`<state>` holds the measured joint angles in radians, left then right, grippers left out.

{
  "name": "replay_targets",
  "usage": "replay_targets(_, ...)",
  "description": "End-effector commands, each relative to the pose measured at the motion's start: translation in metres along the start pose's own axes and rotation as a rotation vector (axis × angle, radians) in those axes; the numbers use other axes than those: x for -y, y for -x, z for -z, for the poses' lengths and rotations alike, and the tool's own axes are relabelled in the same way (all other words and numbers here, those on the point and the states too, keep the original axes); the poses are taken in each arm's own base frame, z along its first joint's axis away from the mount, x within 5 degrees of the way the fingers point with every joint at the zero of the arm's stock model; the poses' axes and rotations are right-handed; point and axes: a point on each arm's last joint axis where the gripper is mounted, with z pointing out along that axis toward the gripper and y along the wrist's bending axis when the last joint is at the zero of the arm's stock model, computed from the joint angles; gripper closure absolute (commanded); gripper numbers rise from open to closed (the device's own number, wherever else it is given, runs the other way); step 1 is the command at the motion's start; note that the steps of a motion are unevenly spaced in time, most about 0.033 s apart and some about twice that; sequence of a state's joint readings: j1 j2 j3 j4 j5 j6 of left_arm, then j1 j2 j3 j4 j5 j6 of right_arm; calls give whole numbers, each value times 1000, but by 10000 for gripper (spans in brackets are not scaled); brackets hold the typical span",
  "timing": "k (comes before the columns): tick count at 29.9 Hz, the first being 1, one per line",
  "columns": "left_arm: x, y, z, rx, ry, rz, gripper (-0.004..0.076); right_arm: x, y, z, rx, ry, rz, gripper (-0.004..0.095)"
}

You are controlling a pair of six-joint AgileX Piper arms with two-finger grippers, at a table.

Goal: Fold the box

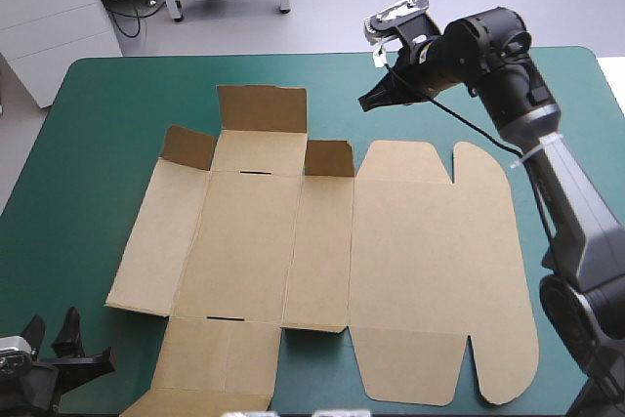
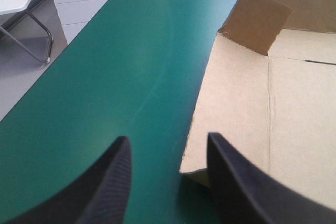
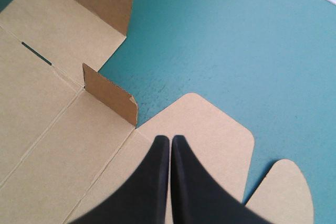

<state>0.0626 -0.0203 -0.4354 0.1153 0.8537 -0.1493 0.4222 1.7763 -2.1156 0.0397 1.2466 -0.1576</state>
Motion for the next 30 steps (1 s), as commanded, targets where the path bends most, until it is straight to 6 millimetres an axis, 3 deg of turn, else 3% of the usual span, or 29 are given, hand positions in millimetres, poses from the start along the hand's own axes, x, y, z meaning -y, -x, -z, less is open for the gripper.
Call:
replay_targets(1, 1, 18, 4, 109, -11, 0, 286, 4, -2, 60, 128, -59, -5, 914)
replay_targets(8, 4, 55, -1, 92, 1, -24, 288, -3, -49, 82, 162, -72, -45, 914)
replay_targets(14, 5, 97, -17, 27, 34, -79, 288, -14, -114, 101, 210, -72, -114, 914)
replay_targets(24, 16, 151, -74, -110, 18, -220, 288, -29, -221, 133, 263, -99, -193, 915)
replay_targets(30, 24, 156, -104, -192, -44, -263, 288, -37, -273, 139, 296, -98, -198, 915)
